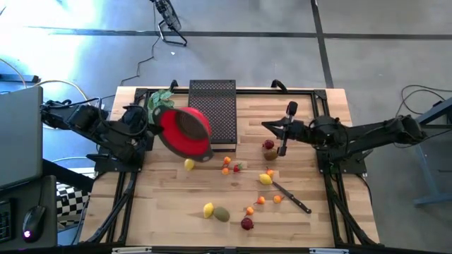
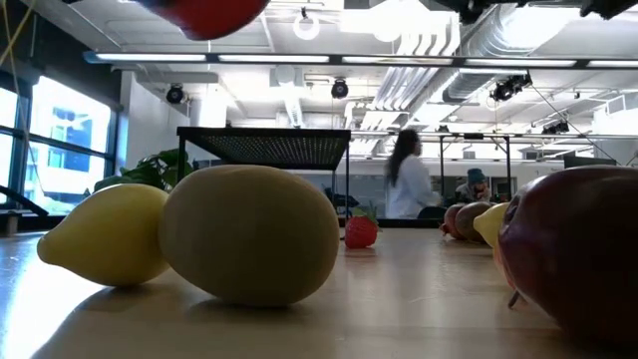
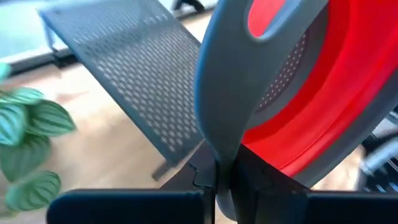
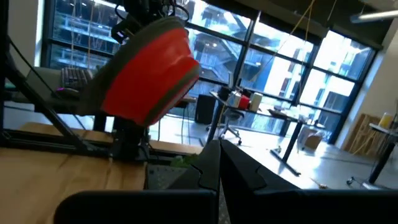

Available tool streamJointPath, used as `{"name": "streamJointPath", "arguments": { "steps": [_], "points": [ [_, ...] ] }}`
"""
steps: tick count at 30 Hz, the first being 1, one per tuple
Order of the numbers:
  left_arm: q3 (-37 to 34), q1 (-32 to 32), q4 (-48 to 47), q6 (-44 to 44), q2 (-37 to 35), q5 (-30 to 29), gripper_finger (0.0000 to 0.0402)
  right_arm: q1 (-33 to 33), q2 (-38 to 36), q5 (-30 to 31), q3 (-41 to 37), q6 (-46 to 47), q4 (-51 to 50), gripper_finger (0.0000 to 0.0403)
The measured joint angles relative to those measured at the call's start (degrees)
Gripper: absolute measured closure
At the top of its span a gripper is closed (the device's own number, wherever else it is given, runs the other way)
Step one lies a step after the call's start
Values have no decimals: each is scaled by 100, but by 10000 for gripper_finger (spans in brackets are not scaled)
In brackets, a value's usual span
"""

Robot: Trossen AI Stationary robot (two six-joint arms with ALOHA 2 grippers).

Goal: Pick & Place Fruit
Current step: Put the red strainer bowl on the shelf

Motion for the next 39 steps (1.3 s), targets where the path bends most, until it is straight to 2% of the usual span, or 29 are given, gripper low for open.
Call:
{"name": "streamJointPath", "arguments": {
  "steps": [5, 9, 13, 16, 20, 24, 27, 30, 39],
  "points": [
    [2, 4, 38, 419, 306, -945, 387, 2, 571, 16, 55, -220, 866, 400],
    [2, 12, 61, 690, 611, -1261, 387, 152, 1006, 674, 745, -287, 483, 400],
    [64, 354, 68, 786, 828, -1110, 387, 421, 1548, 1640, 1842, -525, -808, 400],
    [68, 659, 57, 954, 914, -1017, 387, 518, 1962, 2123, 2505, -535, -1574, 400],
    [68, 1017, 116, 1201, 1024, -1040, 387, 644, 2373, 2267, 2939, -389, -1773, 400],
    [68, 1274, 628, 1802, 1105, -1062, 387, 735, 2589, 2244, 3108, -87, -1763, 395],
    [68, 1358, 1242, 2404, 1153, -1040, 387, 732, 2643, 2240, 3130, 165, -1737, 370],
    [66, 1360, 1646, 2891, 1172, -1005, 387, 692, 2677, 2241, 3130, 432, -1721, 326],
    [66, 1360, 1932, 3140, 1266, -1098, 387, 675, 2683, 2223, 3130, 1115, -1713, 182]
  ]
}}
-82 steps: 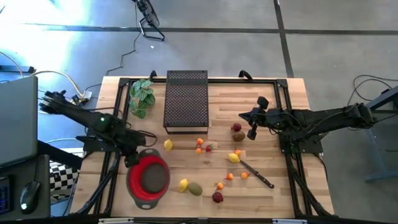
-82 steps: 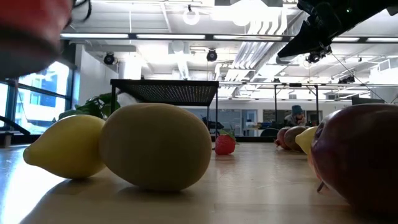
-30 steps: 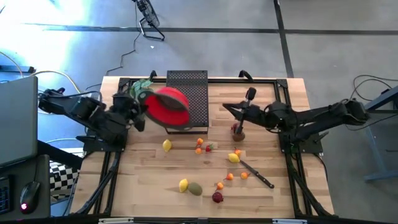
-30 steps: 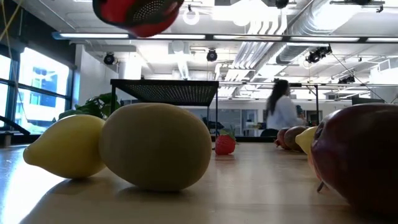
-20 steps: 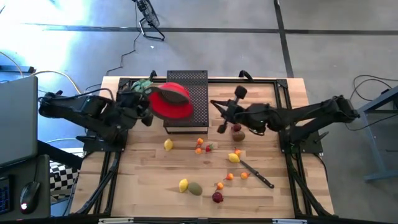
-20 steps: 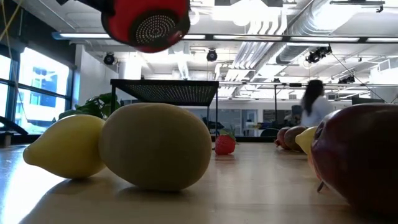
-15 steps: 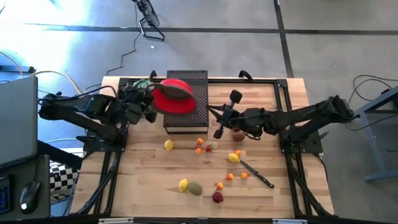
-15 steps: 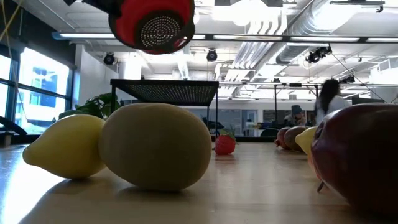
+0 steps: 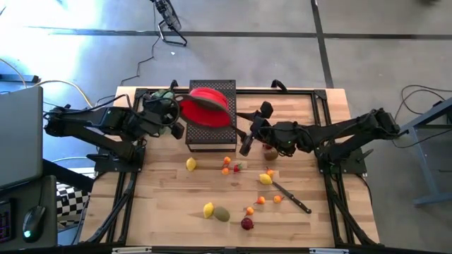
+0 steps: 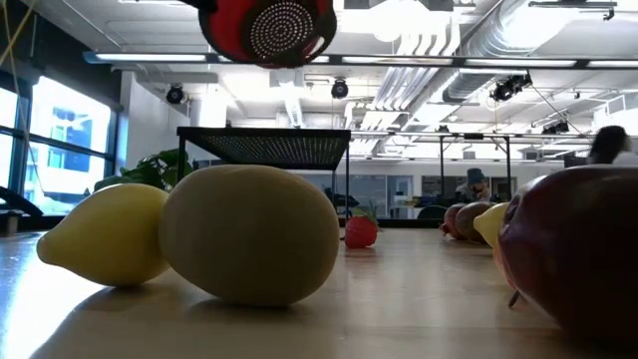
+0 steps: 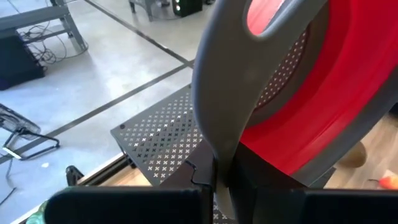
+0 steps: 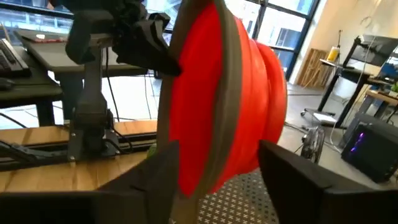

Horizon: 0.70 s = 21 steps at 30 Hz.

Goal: Pick & Place Fruit
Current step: Put the red strainer bowl on the shelf

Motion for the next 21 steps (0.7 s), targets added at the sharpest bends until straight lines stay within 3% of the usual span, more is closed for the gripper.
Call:
{"name": "streamJointPath", "arguments": {
  "steps": [4, 9, 16, 21],
  "points": [
    [2, -1, 84, -43, 108, -14, 387, -53, -2, -288, 0, 59, -6, 149],
    [0, -7, 88, -69, 380, -20, 387, -239, -1, -392, 0, 384, -54, 148],
    [0, -7, 350, -45, 626, -148, 387, -517, -2, -391, 0, 765, -256, 188],
    [0, -9, 376, -52, 621, -479, 387, -531, -2, -338, 0, 911, -298, 245]
  ]
}}
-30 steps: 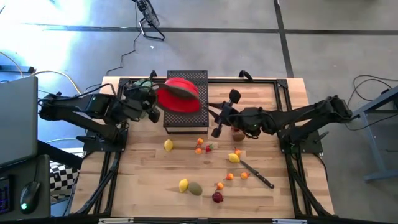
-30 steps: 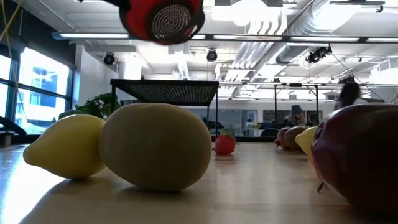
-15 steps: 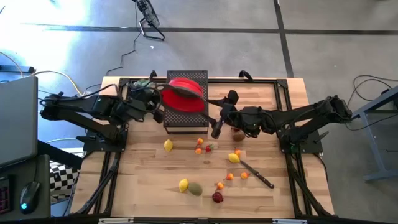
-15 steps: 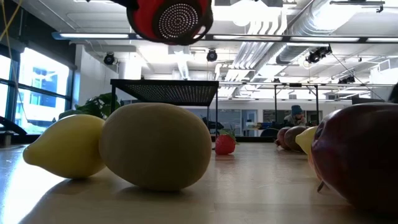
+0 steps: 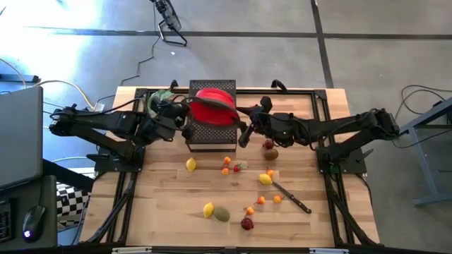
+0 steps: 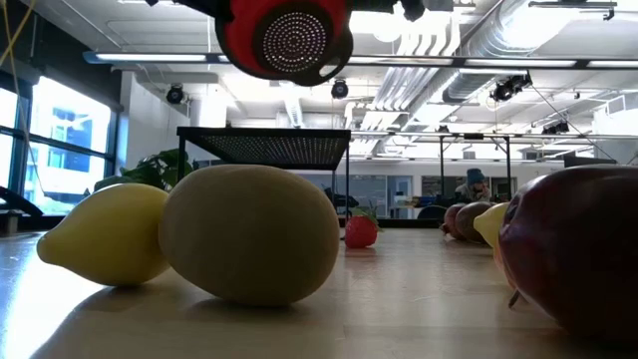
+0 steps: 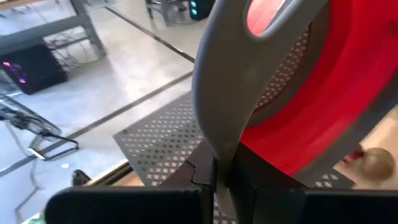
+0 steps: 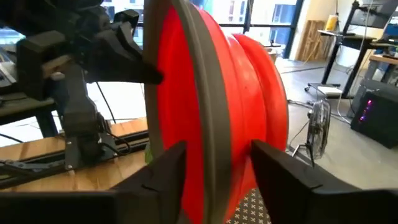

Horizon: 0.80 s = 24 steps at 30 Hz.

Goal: Pick & Place Fruit
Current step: Put the red strainer bowl on the shelf

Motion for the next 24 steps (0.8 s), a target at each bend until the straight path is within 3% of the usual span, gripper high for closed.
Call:
{"name": "streamJointPath", "arguments": {
  "steps": [9, 24],
  "points": [
    [0, 0, 243, 0, 67, -94, 387, -39, -4, 414, 0, -172, 0, 359],
    [1, -7, 557, -10, 190, 46, 328, -46, -4, 887, 0, -162, 20, 390]
  ]
}}
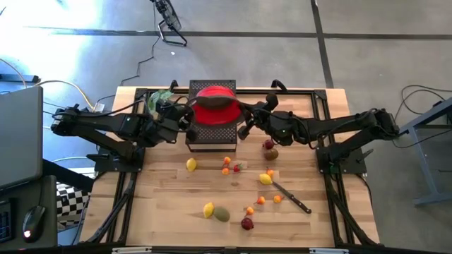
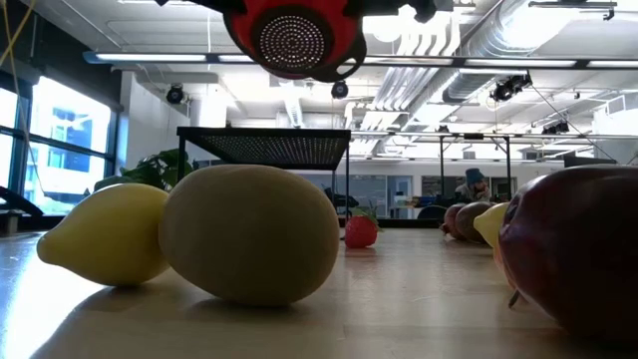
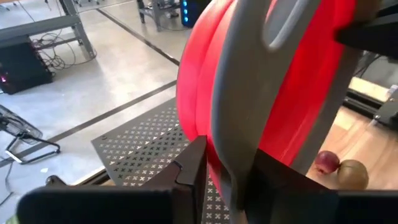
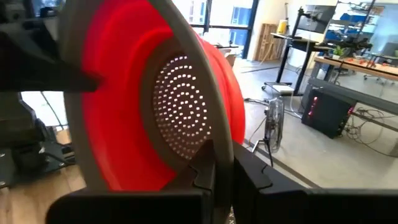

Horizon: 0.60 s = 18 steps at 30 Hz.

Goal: Pick & Place Fruit
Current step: Put the red strainer bowl on the shelf

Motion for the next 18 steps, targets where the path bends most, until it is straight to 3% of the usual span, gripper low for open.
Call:
{"name": "streamJointPath", "arguments": {
  "steps": [12, 18],
  "points": [
    [-1, 4, 826, 1273, -7, 380, 325, 7, -9, 284, 0, -22, 76, 390],
    [-9, 4, 914, 1411, -193, 514, 324, 11, -9, 231, 9, -22, 98, 390]
  ]
}}
